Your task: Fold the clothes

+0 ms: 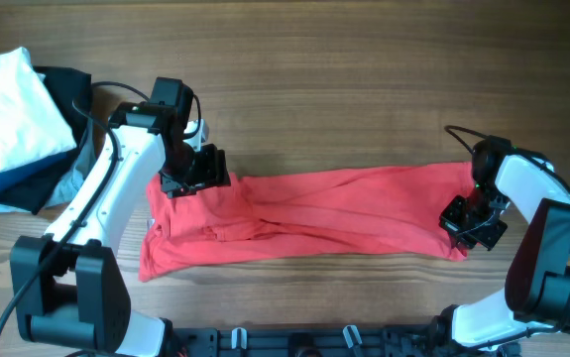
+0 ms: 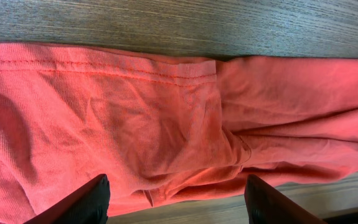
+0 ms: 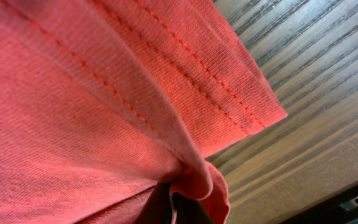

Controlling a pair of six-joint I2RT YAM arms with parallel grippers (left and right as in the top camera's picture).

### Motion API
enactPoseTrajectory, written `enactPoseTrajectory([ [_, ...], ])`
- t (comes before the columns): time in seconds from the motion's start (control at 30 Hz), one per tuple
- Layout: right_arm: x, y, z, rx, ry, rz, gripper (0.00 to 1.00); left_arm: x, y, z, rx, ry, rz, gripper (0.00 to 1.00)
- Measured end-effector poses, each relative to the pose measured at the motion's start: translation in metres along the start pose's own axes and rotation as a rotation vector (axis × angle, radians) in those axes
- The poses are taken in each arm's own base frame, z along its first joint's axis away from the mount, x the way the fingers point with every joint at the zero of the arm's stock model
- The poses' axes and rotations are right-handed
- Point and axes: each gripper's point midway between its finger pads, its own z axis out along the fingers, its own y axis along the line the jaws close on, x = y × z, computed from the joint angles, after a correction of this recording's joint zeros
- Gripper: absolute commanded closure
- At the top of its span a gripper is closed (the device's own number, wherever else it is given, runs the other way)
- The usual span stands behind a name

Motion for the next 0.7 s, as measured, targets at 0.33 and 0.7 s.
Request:
enactPoseTrajectory([
  [0.33,-0.013,-0.016,-0.086,-0.13,-0.26,0.068,0.96,0.0,0.0,0.0,0.0,0.0,0.0,0.31],
  [0.7,0.007,-0.044,-0.144,-0.207,-0.529,0.128,0.74,0.0,0.001,0.0,-0.006,-0.001,0.0,0.3],
])
